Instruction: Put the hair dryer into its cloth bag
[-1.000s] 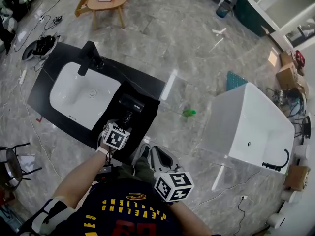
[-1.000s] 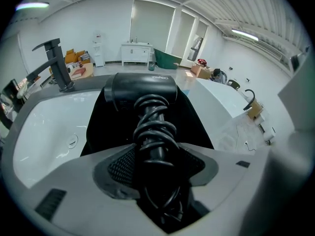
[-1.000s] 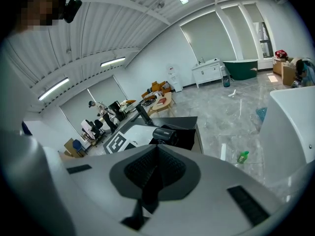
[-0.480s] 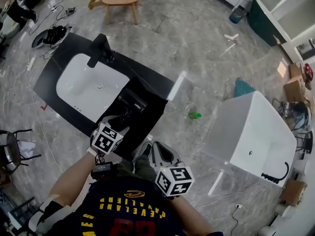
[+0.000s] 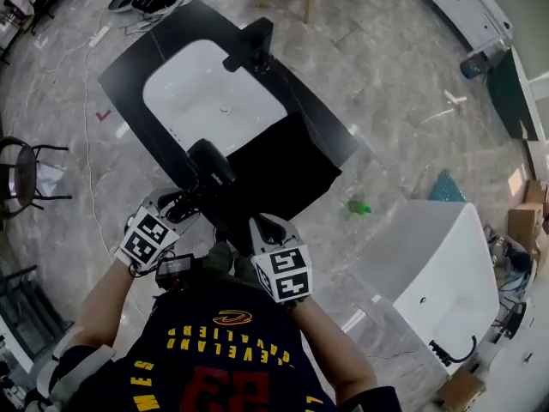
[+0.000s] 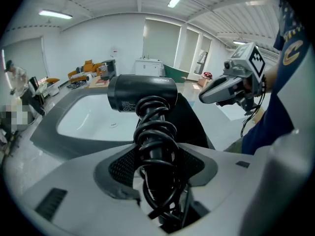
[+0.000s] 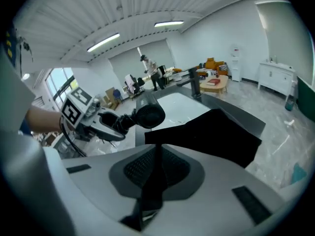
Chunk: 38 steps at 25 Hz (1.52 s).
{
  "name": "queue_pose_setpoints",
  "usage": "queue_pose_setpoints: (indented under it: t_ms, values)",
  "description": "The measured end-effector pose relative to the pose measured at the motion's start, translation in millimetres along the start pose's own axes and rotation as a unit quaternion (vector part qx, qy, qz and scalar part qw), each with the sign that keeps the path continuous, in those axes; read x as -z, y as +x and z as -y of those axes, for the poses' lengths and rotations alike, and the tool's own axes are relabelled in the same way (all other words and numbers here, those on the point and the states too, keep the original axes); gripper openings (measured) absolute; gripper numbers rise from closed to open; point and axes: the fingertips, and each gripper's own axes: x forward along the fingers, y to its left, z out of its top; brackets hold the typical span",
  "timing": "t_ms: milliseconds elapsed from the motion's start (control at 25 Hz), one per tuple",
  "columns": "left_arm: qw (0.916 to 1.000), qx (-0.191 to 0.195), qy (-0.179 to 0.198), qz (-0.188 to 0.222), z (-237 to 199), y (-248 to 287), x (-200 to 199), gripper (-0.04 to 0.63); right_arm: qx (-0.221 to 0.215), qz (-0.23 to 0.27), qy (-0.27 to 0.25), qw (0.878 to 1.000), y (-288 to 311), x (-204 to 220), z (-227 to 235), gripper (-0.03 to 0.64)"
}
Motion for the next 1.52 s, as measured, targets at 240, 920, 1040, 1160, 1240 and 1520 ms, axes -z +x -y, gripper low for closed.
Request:
queue_pose_setpoints:
  t_ms: [240, 920, 1040, 1160, 1240, 1520]
  values:
    - [0.9981, -0.035, -0.046, -0.023, -5, -45, 77, 0.241, -0.049, -0.106, -0.129, 0.985, 64, 37, -42, 0.061]
    - [0.9926, 0.06, 0.055, -0.09, 51, -57, 148, 0.241, -0.01, -0.185, -0.183, 0.966, 85, 68, -50, 0.015]
    - [0.9891, 0.084, 0.076, -0.095, 58, -48, 141, 0.241, -0.009, -0.145, -0.147, 0.978, 75, 57, -50, 0.015]
    - [0.9839, 0.109, 0.096, -0.105, 64, -37, 136, 0.241, -0.009, -0.109, -0.111, 0.988, 64, 46, -47, 0.015]
    - [0.9809, 0.12, 0.108, -0.108, 68, -29, 131, 0.241, -0.004, -0.09, -0.092, 0.992, 56, 40, -43, 0.015]
    - [0.9751, 0.131, 0.135, -0.117, 72, -9, 112, 0.241, 0.0, -0.06, -0.065, 0.996, 37, 27, -35, 0.015]
